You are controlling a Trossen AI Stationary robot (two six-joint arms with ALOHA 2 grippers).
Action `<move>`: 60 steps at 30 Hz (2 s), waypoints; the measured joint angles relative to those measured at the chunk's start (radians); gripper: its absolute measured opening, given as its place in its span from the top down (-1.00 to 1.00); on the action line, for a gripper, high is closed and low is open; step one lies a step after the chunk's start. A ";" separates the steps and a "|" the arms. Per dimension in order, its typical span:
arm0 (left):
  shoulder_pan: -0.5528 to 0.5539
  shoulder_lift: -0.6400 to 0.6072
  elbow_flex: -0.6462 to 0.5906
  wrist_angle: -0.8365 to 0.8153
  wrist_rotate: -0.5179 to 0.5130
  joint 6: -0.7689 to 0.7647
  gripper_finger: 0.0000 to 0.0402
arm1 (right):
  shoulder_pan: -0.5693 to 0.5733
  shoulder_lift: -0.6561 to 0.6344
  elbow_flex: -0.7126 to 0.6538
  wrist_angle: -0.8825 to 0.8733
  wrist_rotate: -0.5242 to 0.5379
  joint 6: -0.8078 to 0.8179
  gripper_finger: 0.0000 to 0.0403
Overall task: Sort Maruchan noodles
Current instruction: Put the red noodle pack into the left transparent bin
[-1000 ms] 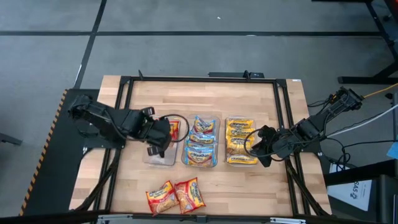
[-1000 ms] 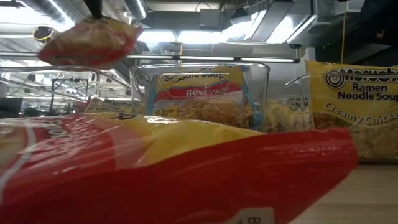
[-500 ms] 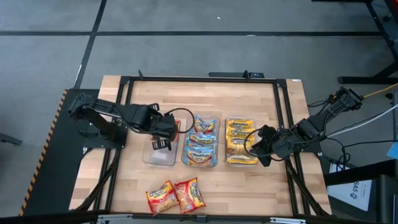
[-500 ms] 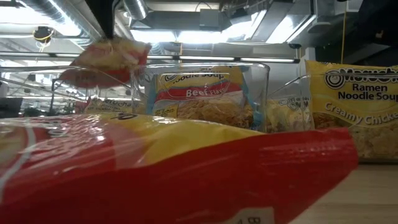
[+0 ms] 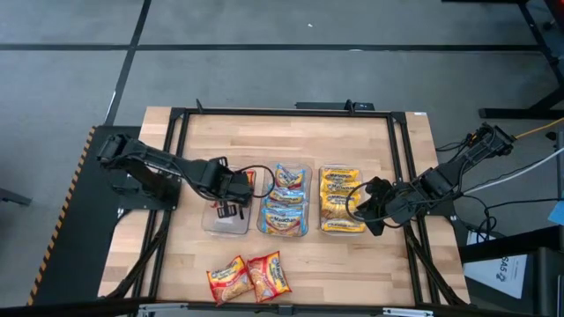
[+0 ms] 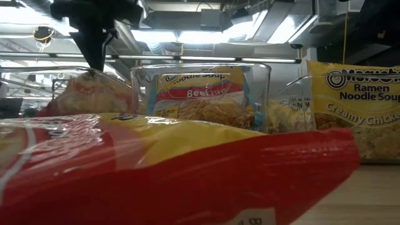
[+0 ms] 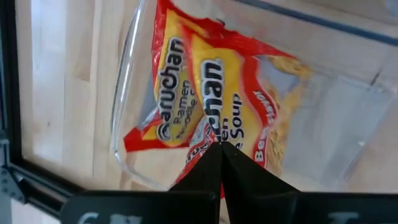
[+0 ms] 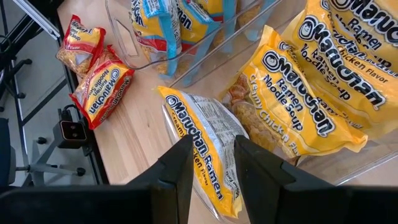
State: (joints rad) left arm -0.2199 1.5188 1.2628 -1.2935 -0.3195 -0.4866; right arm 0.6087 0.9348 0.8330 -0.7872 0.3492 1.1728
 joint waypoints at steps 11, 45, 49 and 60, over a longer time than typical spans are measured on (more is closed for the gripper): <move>0.000 0.000 -0.036 0.054 -0.081 0.002 1.00 | 0.000 0.000 0.000 0.003 0.000 0.006 0.43; -0.320 -0.001 0.166 0.148 0.670 -0.525 0.79 | 0.000 0.000 0.000 0.007 0.002 0.008 0.43; -0.485 0.041 0.142 0.320 0.339 -0.673 0.79 | 0.000 0.000 0.000 0.007 0.008 0.008 0.43; -0.600 0.290 0.133 0.381 0.254 -0.813 0.63 | 0.000 0.000 0.000 0.020 -0.027 0.007 0.43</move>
State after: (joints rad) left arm -0.8201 1.8093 1.3960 -0.9126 -0.0653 -1.2997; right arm 0.6089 0.9352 0.8326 -0.7673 0.3225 1.1795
